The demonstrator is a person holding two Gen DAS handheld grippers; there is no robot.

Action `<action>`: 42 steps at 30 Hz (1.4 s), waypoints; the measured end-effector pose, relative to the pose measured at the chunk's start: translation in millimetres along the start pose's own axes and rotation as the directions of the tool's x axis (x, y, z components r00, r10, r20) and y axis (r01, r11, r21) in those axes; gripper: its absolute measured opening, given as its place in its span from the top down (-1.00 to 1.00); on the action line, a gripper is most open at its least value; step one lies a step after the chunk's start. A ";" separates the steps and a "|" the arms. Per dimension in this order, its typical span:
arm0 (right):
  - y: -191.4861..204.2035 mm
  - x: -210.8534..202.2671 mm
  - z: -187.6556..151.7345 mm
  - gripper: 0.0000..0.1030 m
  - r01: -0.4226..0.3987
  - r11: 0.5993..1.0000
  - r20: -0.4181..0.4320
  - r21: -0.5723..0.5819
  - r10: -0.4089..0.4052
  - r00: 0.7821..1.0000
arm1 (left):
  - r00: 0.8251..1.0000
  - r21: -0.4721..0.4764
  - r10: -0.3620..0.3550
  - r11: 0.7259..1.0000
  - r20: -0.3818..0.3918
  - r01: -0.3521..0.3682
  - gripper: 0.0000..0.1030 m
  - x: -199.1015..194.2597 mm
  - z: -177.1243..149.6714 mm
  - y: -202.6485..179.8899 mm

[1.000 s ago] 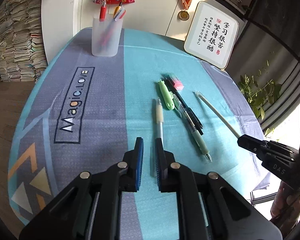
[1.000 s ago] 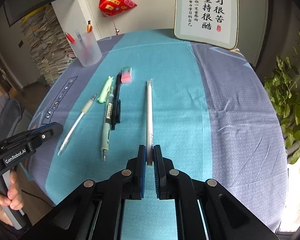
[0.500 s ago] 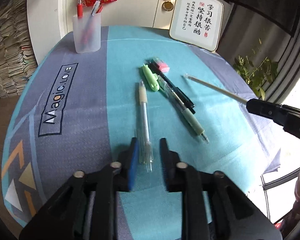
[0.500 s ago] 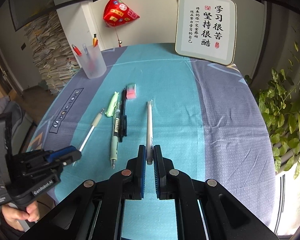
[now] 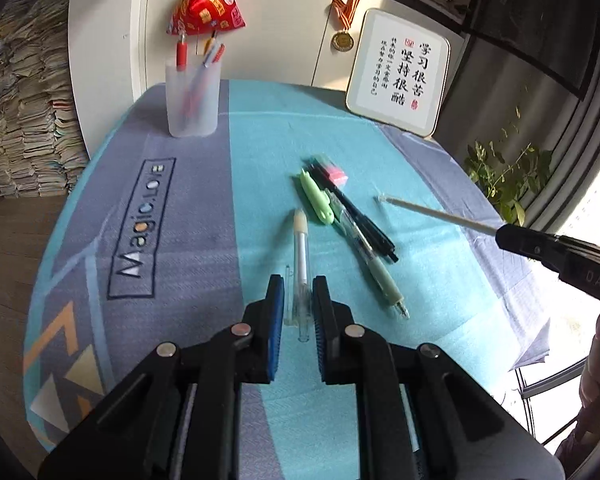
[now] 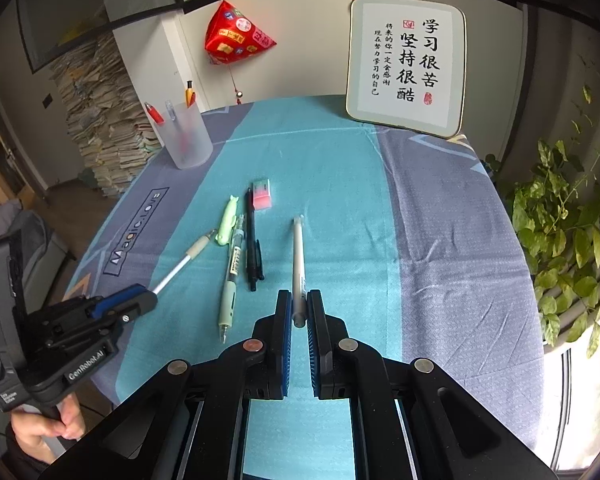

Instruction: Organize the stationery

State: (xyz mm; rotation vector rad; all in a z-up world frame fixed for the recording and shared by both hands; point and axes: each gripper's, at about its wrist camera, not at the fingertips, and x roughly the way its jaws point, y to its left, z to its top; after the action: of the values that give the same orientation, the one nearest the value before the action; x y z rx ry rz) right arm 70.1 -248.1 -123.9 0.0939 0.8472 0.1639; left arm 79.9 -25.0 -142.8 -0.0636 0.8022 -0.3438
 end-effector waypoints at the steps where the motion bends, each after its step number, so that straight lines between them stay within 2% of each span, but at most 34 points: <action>1: 0.4 -2.1 1.3 0.84 -0.001 1.000 0.007 0.000 0.001 1.000 | 1.000 -0.003 0.002 1.000 0.019 -0.002 0.76 -6.8 4.8 2.2; 9: 8.0 -22.8 18.7 0.84 -0.017 1.000 0.083 0.004 0.017 0.996 | 0.993 -0.033 0.023 0.999 0.114 -0.019 0.76 -40.3 36.2 23.0; 12: 13.6 -32.5 27.1 0.84 -0.028 1.000 0.114 -0.001 0.028 0.993 | 0.989 -0.032 -0.005 0.999 0.145 0.010 0.76 -51.2 44.3 28.7; 17: 23.2 -45.3 40.8 0.84 -0.046 0.999 0.174 -0.006 0.047 0.984 | 0.983 -0.005 0.022 1.000 0.181 -0.022 0.76 -64.8 59.6 32.7; 23: 37.7 -52.6 61.3 0.84 -0.080 0.996 0.216 -0.030 0.085 0.973 | 0.979 0.040 0.009 0.999 0.206 -0.018 0.76 -81.7 81.5 37.8; 27: 51.3 -58.9 79.5 0.84 -0.090 0.994 0.242 -0.064 0.103 0.965 | 0.974 0.062 0.028 0.997 0.223 -0.042 0.76 -89.4 102.1 44.4; 31: 67.3 -64.3 100.5 0.84 -0.104 0.990 0.275 -0.099 0.128 0.953 | 0.969 0.057 0.013 0.998 0.249 -0.028 0.76 -93.9 128.6 55.8; 36: 87.7 -62.7 128.1 0.84 -0.141 0.984 0.319 -0.106 0.168 0.933 | 0.960 0.059 0.036 0.997 0.279 -0.055 0.76 -93.4 163.9 63.6; 40: 106.8 -54.1 151.8 0.84 -0.153 0.978 0.363 -0.144 0.196 0.911 | 0.947 0.020 0.117 0.991 0.299 -0.129 0.76 -85.6 190.6 72.6; 42: 117.0 -47.8 166.6 0.84 -0.146 0.977 0.380 -0.156 0.196 0.904 | 0.943 0.023 0.130 0.989 0.305 -0.144 0.76 -79.7 202.7 75.0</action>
State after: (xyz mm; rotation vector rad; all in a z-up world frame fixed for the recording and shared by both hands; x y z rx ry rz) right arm 151.8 -144.5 38.5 0.0808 0.4224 0.3513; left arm 194.2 56.7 39.8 -0.0168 0.4909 -0.2125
